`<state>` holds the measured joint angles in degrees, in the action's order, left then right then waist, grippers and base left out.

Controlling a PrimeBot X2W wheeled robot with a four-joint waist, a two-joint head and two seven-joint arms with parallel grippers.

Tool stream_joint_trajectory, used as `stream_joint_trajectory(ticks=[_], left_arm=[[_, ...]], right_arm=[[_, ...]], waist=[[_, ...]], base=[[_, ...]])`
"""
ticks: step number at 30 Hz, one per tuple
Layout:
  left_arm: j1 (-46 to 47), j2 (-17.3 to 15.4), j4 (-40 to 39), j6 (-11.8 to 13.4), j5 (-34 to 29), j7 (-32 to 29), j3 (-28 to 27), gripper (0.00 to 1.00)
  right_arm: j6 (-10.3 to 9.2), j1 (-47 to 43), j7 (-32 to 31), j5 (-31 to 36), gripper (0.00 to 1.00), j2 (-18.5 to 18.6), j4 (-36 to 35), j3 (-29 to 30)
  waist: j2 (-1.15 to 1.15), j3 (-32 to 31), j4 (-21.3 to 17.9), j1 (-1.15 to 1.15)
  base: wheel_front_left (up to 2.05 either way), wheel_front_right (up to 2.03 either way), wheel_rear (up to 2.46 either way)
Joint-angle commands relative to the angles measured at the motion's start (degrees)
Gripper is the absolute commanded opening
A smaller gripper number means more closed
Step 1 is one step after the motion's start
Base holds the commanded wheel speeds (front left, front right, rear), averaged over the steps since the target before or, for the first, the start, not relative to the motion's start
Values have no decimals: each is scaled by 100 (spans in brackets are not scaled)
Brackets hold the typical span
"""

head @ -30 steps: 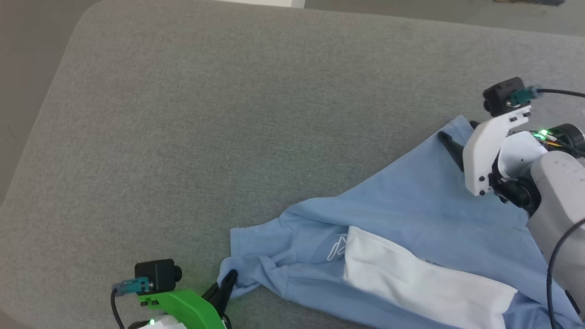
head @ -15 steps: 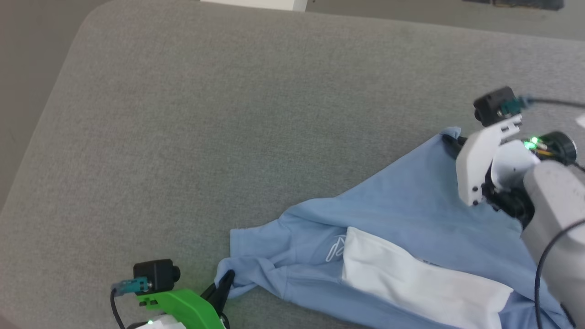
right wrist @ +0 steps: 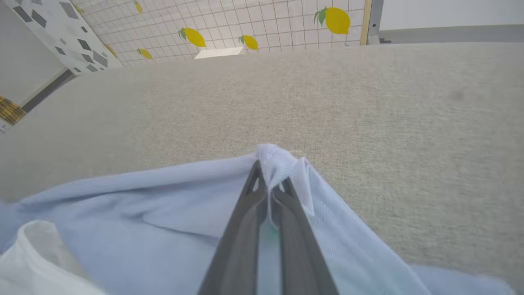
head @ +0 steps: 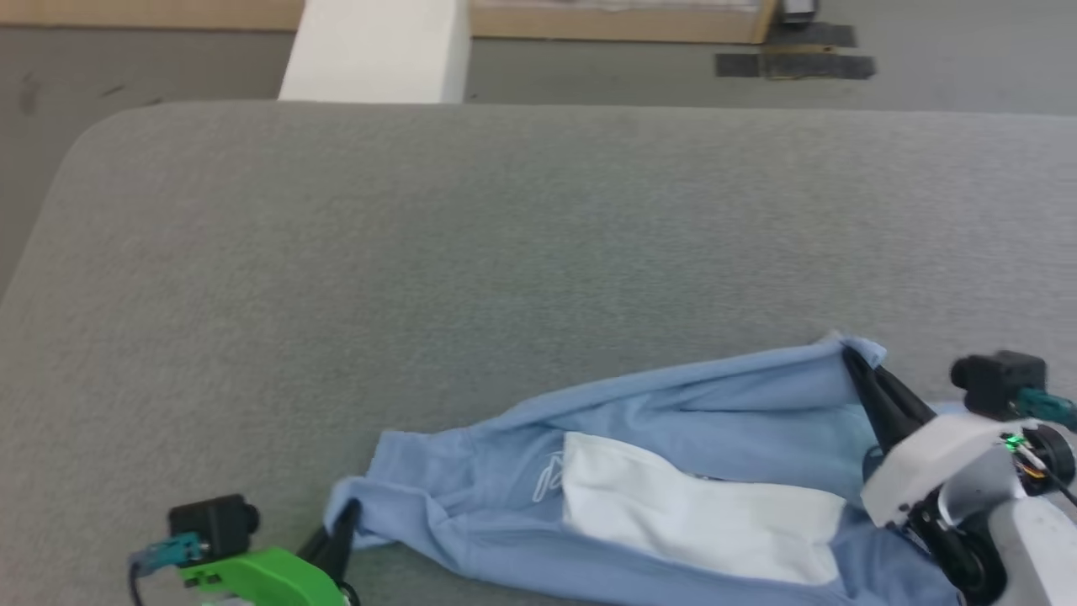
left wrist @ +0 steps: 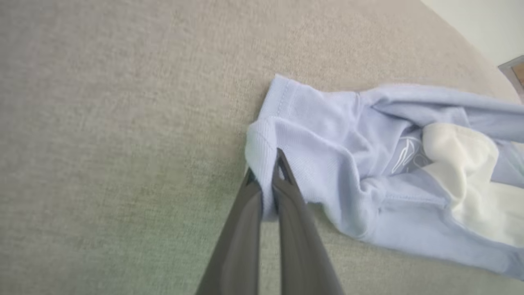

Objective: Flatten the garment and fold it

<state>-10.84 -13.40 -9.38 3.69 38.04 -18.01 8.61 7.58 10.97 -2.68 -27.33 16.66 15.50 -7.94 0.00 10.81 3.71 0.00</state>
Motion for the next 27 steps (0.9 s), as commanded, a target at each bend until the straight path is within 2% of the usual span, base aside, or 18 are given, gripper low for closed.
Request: stream_joint_trajectory(ticks=[1, 8, 12, 16, 21, 26, 27], left_arm=[[14, -54, -79, 33, -64, 164, -82, 0], [426, -229, -362, 80, -517, 881, -383, 0], [939, -325, -567, 64, -655, 1182, -553, 0], [1753, -487, -744, -102, -669, 1217, -590, 0], [2981, -636, -859, -370, -480, 899, -469, 0], [4405, -648, -674, -547, -236, 586, -378, 0], [5327, -567, -344, -591, -105, 502, -361, 0]], right_arm=[[-9, -145, -114, 122, 0, -18, -249, 169], [-9, -570, -962, 564, 0, 108, -1644, 926], [-9, -403, -1631, 752, 0, 533, -2431, 1037], [-9, 101, -2292, 797, 0, 1029, -3030, 1042], [-9, 996, -2874, 689, 0, 1574, -3257, 991], [-9, 2174, -3180, 540, 0, 1868, -2948, 853], [-9, 2948, -3269, 453, 0, 1915, -2625, 756]], waist=[[0, -331, -530, 0], [0, -521, -847, 0], [0, -606, -921, 0], [0, -639, -928, 0], [0, -534, -881, 0], [0, -243, -859, 0], [0, 21, -846, 0]], base=[[0, 0, 0], [0, 0, 0], [0, 0, 0], [0, 0, 0], [0, 0, 0], [0, 0, 0], [0, 0, 0]])
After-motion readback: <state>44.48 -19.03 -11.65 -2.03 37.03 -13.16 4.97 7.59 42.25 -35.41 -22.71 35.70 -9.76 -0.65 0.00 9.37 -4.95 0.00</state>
